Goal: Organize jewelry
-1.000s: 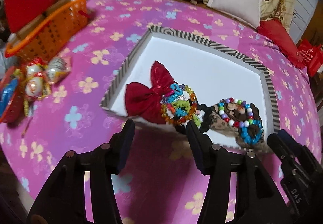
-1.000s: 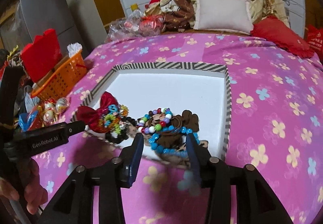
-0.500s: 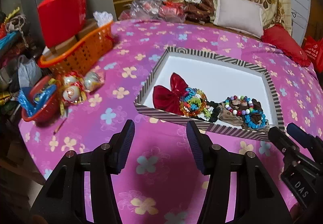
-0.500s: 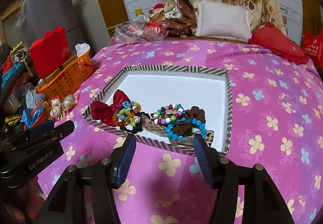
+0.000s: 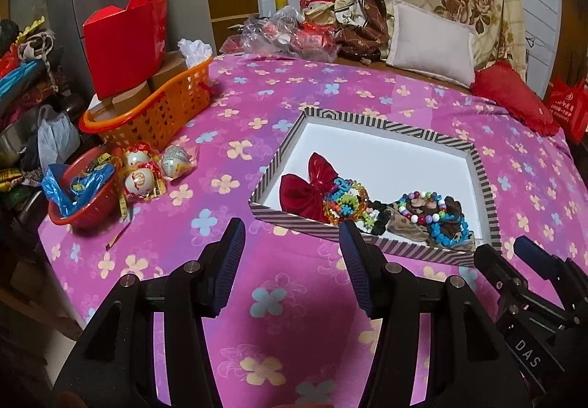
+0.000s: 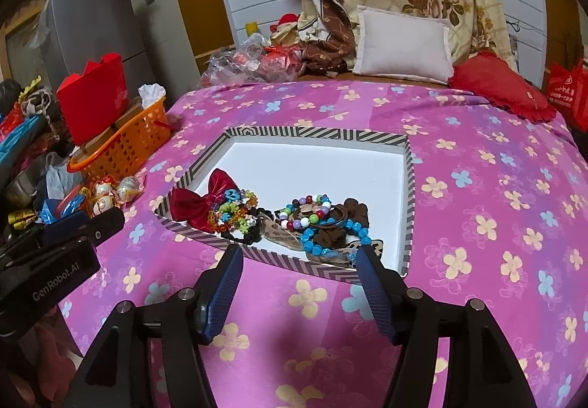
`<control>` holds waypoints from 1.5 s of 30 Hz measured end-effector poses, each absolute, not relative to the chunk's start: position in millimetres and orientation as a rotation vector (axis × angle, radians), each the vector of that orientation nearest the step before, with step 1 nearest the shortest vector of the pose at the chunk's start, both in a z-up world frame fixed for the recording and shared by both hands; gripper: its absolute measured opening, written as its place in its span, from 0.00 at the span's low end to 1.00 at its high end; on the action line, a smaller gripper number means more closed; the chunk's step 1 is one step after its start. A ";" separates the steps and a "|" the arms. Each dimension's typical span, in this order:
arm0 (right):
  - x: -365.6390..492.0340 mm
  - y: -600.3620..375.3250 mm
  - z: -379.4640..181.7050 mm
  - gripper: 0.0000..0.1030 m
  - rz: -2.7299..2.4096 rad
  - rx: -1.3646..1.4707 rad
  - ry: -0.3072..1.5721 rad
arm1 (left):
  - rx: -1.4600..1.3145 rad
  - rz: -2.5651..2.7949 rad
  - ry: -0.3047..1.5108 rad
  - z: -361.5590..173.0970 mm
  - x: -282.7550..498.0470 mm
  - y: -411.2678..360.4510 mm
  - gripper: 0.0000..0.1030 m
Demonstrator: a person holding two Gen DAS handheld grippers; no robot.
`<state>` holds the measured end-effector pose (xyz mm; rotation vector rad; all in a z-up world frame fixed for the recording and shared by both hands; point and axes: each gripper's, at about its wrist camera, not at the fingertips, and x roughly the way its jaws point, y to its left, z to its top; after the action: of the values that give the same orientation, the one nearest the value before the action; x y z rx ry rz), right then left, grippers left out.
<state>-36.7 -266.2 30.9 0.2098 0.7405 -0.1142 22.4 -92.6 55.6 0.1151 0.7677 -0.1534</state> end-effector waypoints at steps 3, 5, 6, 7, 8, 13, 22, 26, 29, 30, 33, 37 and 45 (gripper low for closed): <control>-36.9 -266.3 31.7 0.61 -0.116 0.200 0.740 | 0.119 -0.153 0.762 57.0 22.6 -94.5 0.51; -36.6 -266.4 31.8 0.62 -0.116 0.200 0.741 | 0.118 -0.154 0.761 57.1 22.5 -94.4 0.51; -36.4 -266.7 31.8 0.62 -0.116 0.200 0.742 | 0.119 -0.154 0.761 57.1 22.5 -94.4 0.51; -36.4 -266.4 31.6 0.62 -0.117 0.199 0.741 | 0.121 -0.155 0.760 57.5 22.8 -95.1 0.51; -36.5 -266.4 31.6 0.62 -0.117 0.200 0.743 | 0.125 -0.156 0.761 57.5 23.4 -96.3 0.51; -34.6 -266.2 28.8 0.62 -0.112 0.194 0.753 | 0.128 -0.148 0.775 54.3 26.6 -98.0 0.51; -29.9 -264.9 21.7 0.63 -0.103 0.192 0.773 | 0.142 -0.146 0.779 48.0 28.7 -99.2 0.51; -29.3 -265.6 20.6 0.63 -0.104 0.196 0.774 | 0.142 -0.144 0.780 47.7 28.9 -99.5 0.51; -29.1 -266.1 19.6 0.63 -0.102 0.196 0.778 | 0.144 -0.145 0.784 45.1 29.6 -98.9 0.51; -28.6 -266.3 18.7 0.63 -0.102 0.196 0.780 | 0.145 -0.145 0.785 44.2 30.2 -99.0 0.51; -27.7 -267.1 16.6 0.63 -0.101 0.199 0.785 | 0.152 -0.145 0.788 41.9 30.5 -100.2 0.51; -26.9 -267.8 14.8 0.63 -0.098 0.199 0.788 | 0.158 -0.146 0.792 40.1 30.4 -102.2 0.51; -26.2 -267.7 14.2 0.63 -0.098 0.202 0.790 | 0.159 -0.143 0.789 38.7 30.1 -102.1 0.51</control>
<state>-26.2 -267.7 14.2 0.2021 0.7897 -0.0979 30.1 -102.1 38.7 0.1587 0.7895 -0.1432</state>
